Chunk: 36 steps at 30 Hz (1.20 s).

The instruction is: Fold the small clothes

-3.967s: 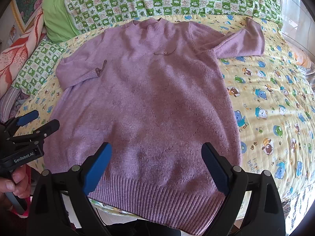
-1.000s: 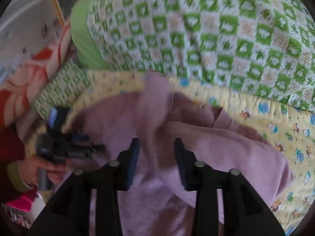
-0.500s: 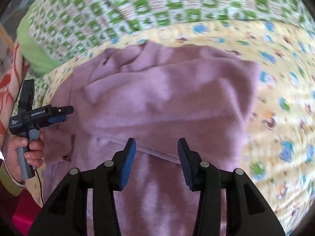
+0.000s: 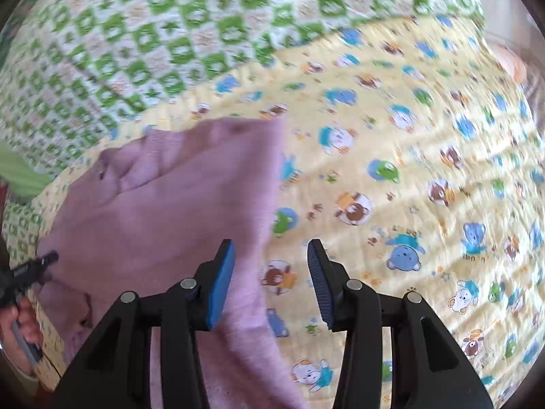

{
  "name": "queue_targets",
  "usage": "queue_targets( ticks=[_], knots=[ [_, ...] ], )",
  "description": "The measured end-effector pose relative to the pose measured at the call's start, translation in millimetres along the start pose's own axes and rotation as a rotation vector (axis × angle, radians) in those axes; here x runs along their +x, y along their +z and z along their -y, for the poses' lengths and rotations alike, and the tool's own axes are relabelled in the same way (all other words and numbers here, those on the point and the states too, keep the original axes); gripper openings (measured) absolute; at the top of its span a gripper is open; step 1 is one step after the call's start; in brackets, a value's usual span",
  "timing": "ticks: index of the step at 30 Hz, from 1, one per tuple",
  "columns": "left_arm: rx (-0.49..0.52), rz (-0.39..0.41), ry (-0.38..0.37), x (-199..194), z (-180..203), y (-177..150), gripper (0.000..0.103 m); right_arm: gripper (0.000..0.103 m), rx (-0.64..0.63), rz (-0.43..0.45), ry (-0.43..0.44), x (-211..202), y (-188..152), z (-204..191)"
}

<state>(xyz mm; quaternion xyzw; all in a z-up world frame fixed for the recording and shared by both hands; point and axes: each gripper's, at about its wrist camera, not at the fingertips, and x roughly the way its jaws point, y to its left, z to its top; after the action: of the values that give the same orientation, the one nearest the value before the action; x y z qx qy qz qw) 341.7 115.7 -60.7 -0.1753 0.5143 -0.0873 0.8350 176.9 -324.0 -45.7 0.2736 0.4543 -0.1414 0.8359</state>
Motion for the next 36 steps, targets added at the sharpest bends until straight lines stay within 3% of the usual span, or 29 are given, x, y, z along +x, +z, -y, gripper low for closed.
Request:
queue_targets(
  ticks=[3, 5, 9, 10, 11, 12, 15, 19, 25, 28, 32, 36],
  knots=[
    [0.007, -0.008, -0.002, 5, 9, -5, 0.008, 0.049, 0.033, -0.033, 0.01, 16, 5, 4],
    [0.009, -0.013, 0.008, 8, 12, -6, 0.008, 0.064, 0.056, -0.059, 0.024, 28, 8, 4],
    [-0.003, -0.026, 0.016, 10, 1, -7, 0.008, 0.064, 0.046, -0.112, 0.084, 57, 9, -8],
    [-0.008, -0.03, 0.014, 8, -1, -7, 0.008, 0.061, 0.03, -0.121, 0.089, 62, 7, -12],
    [-0.014, -0.034, 0.007, 8, 0, -7, 0.008, 0.022, 0.001, -0.121, 0.094, 63, 8, -15],
    [-0.022, -0.038, -0.014, 9, 3, -7, 0.008, 0.009, -0.013, -0.133, 0.109, 62, 13, -14],
    [0.021, -0.057, -0.053, 16, 27, -12, 0.008, 0.007, -0.036, -0.095, 0.088, 45, 32, 2],
    [0.084, -0.075, -0.01, 30, 46, -20, 0.008, 0.007, -0.052, -0.108, 0.071, 45, 49, 24],
    [0.031, -0.116, -0.004, 37, 17, -25, 0.01, 0.008, -0.082, -0.118, 0.041, 62, 38, 19],
    [0.049, -0.109, 0.0, 21, 20, -26, 0.018, 0.017, -0.058, -0.11, 0.02, 58, 35, 16],
    [0.078, -0.073, 0.003, -15, 24, -35, 0.023, 0.019, -0.046, -0.066, 0.029, 32, 31, 13],
    [0.129, -0.046, -0.017, -46, 34, -58, 0.064, 0.021, -0.036, -0.034, 0.094, 3, 15, 4]
  ],
)
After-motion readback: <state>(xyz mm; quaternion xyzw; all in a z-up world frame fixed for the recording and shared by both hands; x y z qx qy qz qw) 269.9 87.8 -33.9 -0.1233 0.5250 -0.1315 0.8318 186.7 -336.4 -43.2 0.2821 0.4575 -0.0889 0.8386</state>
